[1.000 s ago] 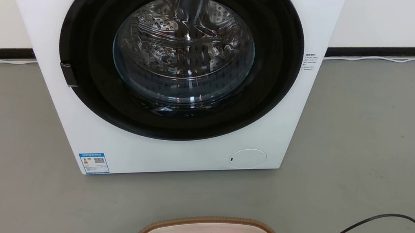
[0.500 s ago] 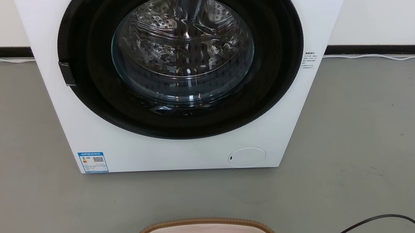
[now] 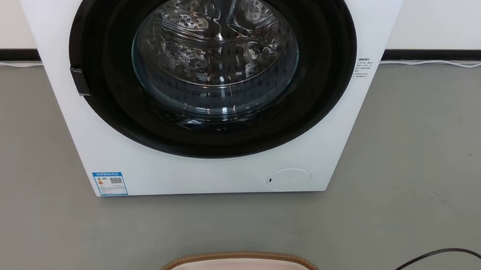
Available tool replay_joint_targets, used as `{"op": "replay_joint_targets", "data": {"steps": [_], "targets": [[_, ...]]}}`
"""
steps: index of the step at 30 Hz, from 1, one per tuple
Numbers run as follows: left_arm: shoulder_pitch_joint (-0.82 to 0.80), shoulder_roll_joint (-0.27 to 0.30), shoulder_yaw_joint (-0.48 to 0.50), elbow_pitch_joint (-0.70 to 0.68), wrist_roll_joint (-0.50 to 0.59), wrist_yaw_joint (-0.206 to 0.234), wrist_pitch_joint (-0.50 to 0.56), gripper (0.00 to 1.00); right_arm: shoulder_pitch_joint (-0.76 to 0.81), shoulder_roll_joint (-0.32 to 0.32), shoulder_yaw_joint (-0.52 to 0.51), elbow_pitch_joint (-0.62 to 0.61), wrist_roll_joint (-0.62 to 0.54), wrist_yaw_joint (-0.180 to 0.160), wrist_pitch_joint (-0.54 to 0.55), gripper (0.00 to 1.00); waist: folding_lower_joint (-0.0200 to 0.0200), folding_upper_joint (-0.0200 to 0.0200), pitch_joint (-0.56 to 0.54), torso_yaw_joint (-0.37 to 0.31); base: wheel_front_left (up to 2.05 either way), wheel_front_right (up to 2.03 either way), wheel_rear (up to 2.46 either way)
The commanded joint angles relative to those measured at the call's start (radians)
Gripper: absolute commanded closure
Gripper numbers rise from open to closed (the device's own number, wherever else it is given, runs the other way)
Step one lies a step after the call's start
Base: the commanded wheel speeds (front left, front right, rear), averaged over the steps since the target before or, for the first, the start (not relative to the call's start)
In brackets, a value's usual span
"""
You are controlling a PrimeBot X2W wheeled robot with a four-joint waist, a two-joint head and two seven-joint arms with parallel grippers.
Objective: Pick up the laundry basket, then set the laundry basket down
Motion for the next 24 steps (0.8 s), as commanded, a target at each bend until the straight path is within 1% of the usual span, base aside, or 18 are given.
{"op": "replay_joint_targets", "data": {"steps": [1,7,10,18,19,24], "targets": [[-0.052,0.007,0.012,-0.010,0.000,0.003,-0.019,1.00,-0.041,0.016,0.019,-0.014,0.010,0.008,-0.019,1.00,0.0000,-0.0001,0.004,0.002,0.00,0.00,0.00],[-0.088,0.007,0.011,-0.001,-0.008,0.001,-0.029,1.00,-0.055,0.016,0.028,-0.024,0.009,0.008,-0.025,1.00,0.0000,-0.0001,0.031,0.009,0.00,0.00,0.00],[-0.124,0.007,0.013,-0.002,-0.009,0.000,-0.042,1.00,-0.080,0.016,0.031,-0.035,0.005,0.008,-0.036,1.00,0.0000,-0.0001,0.063,0.012,0.00,0.00,0.00],[-0.278,0.016,0.032,0.011,-0.007,-0.004,-0.091,1.00,-0.192,0.016,0.021,-0.064,-0.009,0.008,-0.110,1.00,0.0000,-0.0001,0.231,0.027,0.00,0.00,0.00],[-0.278,0.016,0.032,0.011,-0.007,-0.004,-0.091,1.00,-0.192,0.016,0.021,-0.064,-0.009,0.008,-0.110,1.00,0.0000,-0.0001,0.231,0.027,0.00,0.00,0.00],[-0.375,0.029,0.036,0.022,0.003,-0.005,-0.112,1.00,-0.264,0.016,0.022,-0.071,-0.030,0.008,-0.160,1.00,0.0000,-0.0001,0.361,0.049,0.00,0.00,0.00]]}}
